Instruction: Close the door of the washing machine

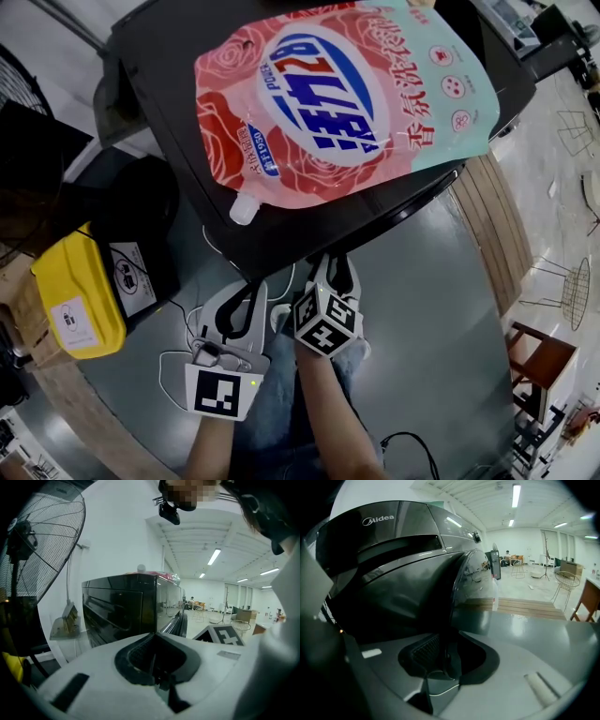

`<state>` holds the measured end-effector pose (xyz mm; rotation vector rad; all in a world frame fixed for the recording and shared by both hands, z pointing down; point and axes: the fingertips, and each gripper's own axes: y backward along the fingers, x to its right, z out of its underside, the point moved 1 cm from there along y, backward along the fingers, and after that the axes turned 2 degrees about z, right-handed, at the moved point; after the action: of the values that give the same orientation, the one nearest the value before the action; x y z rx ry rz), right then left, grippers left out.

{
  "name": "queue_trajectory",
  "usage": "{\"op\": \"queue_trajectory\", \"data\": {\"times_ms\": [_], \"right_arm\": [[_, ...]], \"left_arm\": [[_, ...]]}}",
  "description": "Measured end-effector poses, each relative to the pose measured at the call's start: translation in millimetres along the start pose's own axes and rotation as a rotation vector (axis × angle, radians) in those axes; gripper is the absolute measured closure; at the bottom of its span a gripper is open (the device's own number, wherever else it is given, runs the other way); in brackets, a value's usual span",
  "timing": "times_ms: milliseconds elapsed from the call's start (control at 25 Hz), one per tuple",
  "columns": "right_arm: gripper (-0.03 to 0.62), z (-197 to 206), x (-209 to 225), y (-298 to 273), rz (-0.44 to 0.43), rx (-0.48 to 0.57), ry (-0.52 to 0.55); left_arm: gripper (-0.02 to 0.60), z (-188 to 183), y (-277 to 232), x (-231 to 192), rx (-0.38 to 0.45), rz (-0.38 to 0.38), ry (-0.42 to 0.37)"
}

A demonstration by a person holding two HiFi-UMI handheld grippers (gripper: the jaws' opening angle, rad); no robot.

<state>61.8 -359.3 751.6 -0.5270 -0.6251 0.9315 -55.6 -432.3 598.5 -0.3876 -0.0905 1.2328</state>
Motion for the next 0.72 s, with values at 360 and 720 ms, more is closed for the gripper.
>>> {"op": "queue_trajectory", "data": {"times_ms": [360, 720], "right_arm": [[0.467, -1, -2, -2, 0.009, 0.001, 0.005], [0.512, -11, 2, 28, -0.047, -0.027, 0.066]], "left_arm": [[0.574, 1, 4, -5, 0.002, -0.011, -0.003], [0.574, -23, 15, 2, 0.02, -0.032, -0.015]]}}
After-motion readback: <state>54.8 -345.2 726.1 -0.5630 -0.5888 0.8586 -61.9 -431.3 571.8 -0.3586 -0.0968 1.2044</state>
